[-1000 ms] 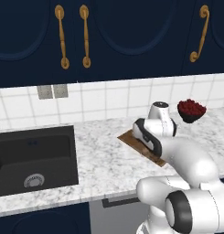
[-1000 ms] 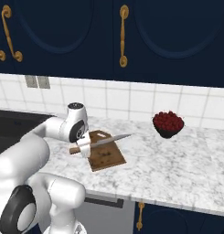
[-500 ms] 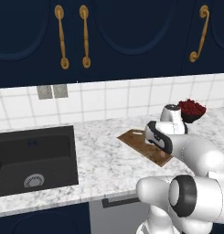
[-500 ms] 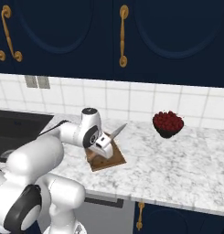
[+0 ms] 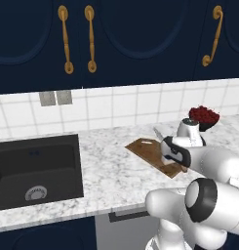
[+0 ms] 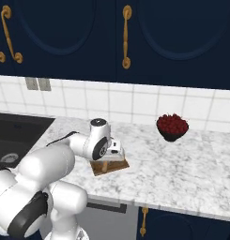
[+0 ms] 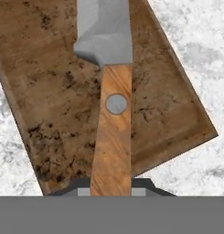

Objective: Pick up the knife from the drawer and place it on the cutting board. Then place the meat from the plate to the cutting board.

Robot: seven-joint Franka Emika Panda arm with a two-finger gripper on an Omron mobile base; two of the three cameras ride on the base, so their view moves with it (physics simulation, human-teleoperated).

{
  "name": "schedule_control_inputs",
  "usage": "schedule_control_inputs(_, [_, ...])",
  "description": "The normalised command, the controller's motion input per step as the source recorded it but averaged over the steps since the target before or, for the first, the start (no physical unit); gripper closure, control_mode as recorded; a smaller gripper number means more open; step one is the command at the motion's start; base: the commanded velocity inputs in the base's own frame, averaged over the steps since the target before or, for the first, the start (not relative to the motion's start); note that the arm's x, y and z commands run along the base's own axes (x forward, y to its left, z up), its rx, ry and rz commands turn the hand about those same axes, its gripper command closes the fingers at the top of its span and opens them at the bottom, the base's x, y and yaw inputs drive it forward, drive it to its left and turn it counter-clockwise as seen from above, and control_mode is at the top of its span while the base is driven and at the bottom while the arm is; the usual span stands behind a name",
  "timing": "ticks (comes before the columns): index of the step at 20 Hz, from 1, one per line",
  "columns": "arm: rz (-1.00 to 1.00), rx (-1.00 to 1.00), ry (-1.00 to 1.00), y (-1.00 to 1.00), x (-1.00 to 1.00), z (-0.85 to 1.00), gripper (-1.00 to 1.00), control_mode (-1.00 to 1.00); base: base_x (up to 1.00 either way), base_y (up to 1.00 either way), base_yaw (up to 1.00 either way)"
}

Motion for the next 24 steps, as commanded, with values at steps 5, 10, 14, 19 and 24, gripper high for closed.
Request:
schedule_control_inputs(5, [0.41,-0.06,0.00,0.00,0.21,-0.08,1.00,-1.00,0.00,0.00,0.00])
schedule_control_inputs(10, [0.20,0.00,0.00,0.00,0.60,-0.03,1.00,-1.00,0.00,0.00,0.00])
schedule_control_inputs(14, [0.15,-0.01,0.00,0.00,0.56,-0.25,1.00,-1.00,0.00,0.00,0.00])
schedule_control_inputs(19, [0.13,-0.02,0.00,0.00,0.55,-0.26,-1.00,-1.00,0.00,0.00,0.00])
schedule_control_inputs(24, [0.10,0.00,-0.06,-0.01,-0.29,0.11,-1.00,-1.00,0.00,0.00,0.00])
